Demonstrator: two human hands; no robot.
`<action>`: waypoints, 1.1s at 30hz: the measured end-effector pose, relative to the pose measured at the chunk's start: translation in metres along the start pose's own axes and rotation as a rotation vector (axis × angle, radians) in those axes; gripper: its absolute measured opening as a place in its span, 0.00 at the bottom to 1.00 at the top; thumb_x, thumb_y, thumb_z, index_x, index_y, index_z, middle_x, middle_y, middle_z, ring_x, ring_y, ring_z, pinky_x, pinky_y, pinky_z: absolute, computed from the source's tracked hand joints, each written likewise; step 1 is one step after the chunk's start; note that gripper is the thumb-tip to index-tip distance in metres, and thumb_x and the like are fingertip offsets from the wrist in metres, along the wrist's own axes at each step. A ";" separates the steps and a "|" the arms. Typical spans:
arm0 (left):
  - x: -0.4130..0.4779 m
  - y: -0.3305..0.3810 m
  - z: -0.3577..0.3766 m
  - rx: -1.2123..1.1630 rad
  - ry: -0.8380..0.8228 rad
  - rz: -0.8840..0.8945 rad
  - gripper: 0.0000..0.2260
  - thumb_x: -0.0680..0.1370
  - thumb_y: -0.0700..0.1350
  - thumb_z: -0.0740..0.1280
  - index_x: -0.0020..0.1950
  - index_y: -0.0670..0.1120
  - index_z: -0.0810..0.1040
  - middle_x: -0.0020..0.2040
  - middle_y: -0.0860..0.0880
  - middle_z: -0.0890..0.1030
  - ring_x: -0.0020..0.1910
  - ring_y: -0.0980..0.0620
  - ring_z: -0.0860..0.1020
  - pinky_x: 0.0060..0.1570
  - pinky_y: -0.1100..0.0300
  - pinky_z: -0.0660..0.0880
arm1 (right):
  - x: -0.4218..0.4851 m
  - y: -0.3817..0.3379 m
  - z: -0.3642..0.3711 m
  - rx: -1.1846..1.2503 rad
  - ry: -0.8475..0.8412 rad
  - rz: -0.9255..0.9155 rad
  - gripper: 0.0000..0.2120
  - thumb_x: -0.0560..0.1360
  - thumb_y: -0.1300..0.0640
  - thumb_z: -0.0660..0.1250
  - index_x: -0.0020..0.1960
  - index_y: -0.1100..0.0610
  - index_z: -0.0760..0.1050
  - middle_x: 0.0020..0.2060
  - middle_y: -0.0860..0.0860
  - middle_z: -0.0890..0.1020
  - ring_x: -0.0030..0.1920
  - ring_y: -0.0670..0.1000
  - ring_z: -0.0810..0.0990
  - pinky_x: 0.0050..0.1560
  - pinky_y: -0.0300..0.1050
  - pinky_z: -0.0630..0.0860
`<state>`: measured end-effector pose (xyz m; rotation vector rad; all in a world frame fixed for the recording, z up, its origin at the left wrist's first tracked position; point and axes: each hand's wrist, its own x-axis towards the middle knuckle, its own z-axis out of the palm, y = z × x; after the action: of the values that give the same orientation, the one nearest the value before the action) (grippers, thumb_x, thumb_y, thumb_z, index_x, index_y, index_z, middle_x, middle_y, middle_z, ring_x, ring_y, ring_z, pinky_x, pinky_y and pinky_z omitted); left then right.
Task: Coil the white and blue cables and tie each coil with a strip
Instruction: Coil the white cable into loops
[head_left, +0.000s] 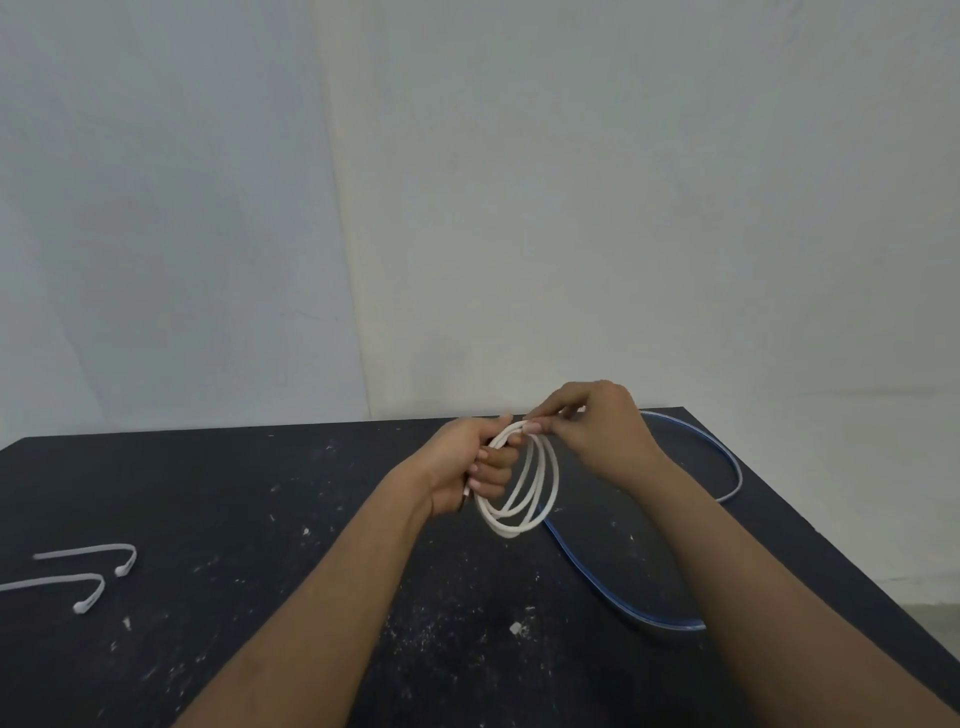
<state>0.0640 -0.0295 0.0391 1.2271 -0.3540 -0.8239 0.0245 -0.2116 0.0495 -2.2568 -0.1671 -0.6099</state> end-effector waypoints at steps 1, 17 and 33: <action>0.000 0.001 0.000 -0.044 -0.008 0.012 0.17 0.84 0.48 0.52 0.38 0.45 0.69 0.23 0.54 0.58 0.18 0.59 0.54 0.19 0.66 0.51 | -0.002 0.000 0.000 0.079 -0.002 0.040 0.03 0.70 0.50 0.76 0.44 0.46 0.85 0.39 0.45 0.85 0.43 0.48 0.81 0.45 0.45 0.77; -0.001 -0.001 -0.014 -0.462 0.106 0.104 0.20 0.81 0.56 0.62 0.34 0.44 0.69 0.23 0.53 0.58 0.18 0.57 0.58 0.20 0.65 0.61 | -0.006 -0.012 0.023 1.387 -0.044 0.635 0.03 0.80 0.64 0.61 0.50 0.57 0.71 0.30 0.53 0.70 0.20 0.46 0.61 0.23 0.39 0.66; 0.000 -0.008 -0.011 -0.382 0.000 0.147 0.17 0.83 0.54 0.56 0.43 0.43 0.73 0.27 0.51 0.62 0.22 0.57 0.62 0.27 0.62 0.67 | -0.005 -0.012 0.036 1.365 0.102 0.618 0.13 0.81 0.66 0.48 0.50 0.57 0.70 0.24 0.50 0.64 0.19 0.44 0.57 0.21 0.33 0.53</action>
<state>0.0681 -0.0224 0.0277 0.8347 -0.2680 -0.7253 0.0304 -0.1772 0.0337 -0.8574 0.1454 -0.1376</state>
